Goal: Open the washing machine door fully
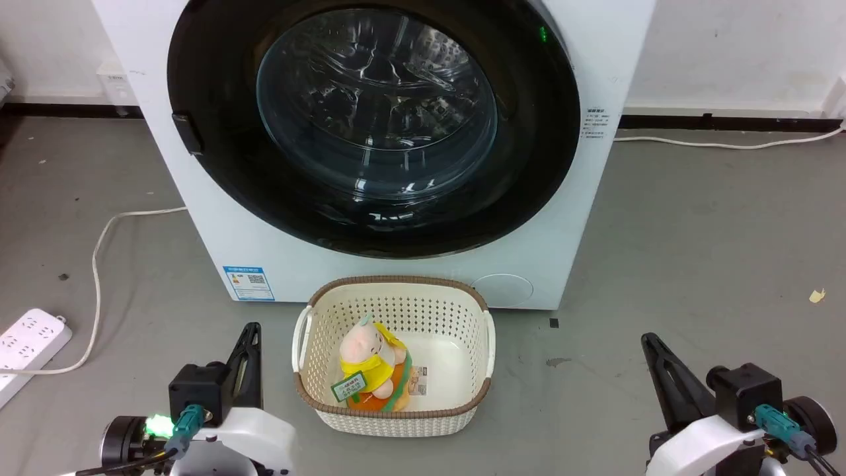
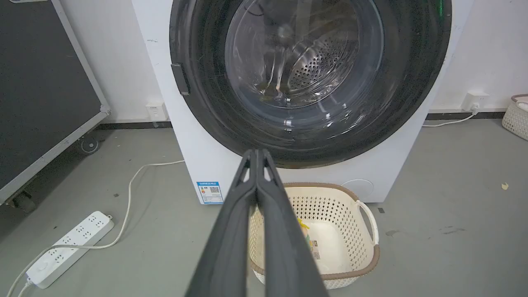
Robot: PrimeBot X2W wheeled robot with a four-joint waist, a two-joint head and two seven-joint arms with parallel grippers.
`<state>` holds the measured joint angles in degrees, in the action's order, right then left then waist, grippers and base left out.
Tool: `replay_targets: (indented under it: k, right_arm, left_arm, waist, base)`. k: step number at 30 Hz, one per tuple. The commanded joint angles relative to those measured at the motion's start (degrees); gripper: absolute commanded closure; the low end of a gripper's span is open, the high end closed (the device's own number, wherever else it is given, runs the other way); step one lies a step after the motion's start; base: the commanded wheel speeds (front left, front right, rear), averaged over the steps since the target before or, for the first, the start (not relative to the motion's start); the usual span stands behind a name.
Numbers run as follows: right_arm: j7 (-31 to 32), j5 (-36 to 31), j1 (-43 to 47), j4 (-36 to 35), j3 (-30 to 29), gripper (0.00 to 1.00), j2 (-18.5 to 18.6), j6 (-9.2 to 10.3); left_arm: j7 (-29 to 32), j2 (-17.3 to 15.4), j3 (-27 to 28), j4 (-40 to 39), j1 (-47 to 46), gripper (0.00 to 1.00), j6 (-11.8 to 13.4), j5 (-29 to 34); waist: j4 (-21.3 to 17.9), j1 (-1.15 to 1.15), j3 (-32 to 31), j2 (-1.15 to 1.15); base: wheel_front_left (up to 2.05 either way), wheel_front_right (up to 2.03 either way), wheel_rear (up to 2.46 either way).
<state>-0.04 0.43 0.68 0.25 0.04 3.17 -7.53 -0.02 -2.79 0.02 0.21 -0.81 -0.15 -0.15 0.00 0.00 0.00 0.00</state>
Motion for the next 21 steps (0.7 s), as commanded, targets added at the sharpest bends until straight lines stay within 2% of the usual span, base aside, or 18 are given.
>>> replay_targets:
  k: [1,21]
  right_arm:
    - [0.0,-0.4,-0.7,-0.2,0.0,1.0,-0.3,0.04]
    - [0.0,-0.4,-0.7,-0.2,0.0,1.0,-0.3,0.04]
  left_arm:
    - [0.0,-0.1,0.0,-0.2,0.8,1.0,0.1,0.1]
    - [0.0,-0.1,0.0,-0.2,0.8,1.0,0.1,0.1]
  waist:
    - [0.0,0.0,0.0,0.0]
    - [0.0,0.0,0.0,0.0]
  base:
    - [0.0,0.0,0.0]
    - [0.0,0.0,0.0]
